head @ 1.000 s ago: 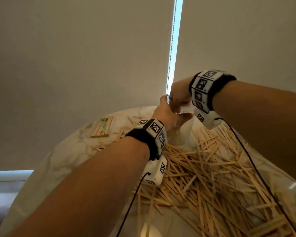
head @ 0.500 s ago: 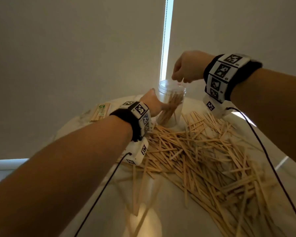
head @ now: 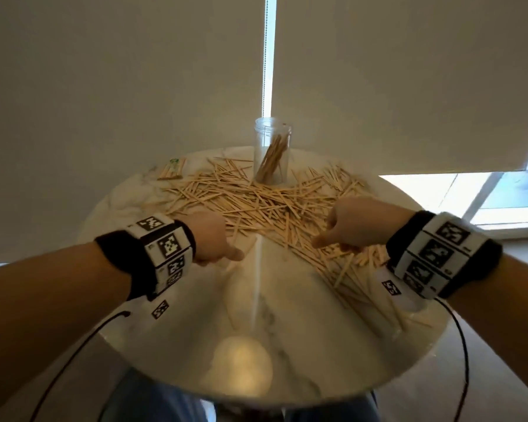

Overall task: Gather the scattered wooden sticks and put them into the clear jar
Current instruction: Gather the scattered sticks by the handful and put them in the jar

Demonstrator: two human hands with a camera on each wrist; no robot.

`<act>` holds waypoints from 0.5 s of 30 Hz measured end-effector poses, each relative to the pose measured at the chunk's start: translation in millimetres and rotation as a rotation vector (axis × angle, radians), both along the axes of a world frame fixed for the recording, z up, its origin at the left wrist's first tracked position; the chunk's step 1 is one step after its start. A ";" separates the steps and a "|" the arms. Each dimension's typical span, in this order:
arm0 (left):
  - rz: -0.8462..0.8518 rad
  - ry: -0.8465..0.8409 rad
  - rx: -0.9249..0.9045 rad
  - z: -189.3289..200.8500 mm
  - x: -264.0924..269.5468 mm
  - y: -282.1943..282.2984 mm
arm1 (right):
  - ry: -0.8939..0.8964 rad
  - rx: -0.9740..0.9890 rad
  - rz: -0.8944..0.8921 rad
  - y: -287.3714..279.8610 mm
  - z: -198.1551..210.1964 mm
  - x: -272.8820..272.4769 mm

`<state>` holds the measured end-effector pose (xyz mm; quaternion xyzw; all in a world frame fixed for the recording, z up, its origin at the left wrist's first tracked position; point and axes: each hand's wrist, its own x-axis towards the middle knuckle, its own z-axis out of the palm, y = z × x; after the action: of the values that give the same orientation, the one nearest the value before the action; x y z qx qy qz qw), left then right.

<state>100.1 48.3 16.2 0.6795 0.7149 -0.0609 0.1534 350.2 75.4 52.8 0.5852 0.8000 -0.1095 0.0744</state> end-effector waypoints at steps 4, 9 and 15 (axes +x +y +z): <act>0.028 0.130 -0.087 -16.3 -1.9 -27.0 | -0.173 -0.011 -0.096 -32.2 -20.1 37.9; 0.027 0.049 -0.043 -20.3 2.9 -27.2 | -0.073 -0.080 -0.233 -62.2 -41.4 51.2; -0.030 0.150 -0.007 -17.5 25.3 -24.9 | 0.005 -0.127 -0.192 -48.1 -38.2 19.0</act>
<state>125.4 23.4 -1.2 0.6832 0.7138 -0.1165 0.1009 369.1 27.3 14.5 0.6529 0.7320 -0.1678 0.0985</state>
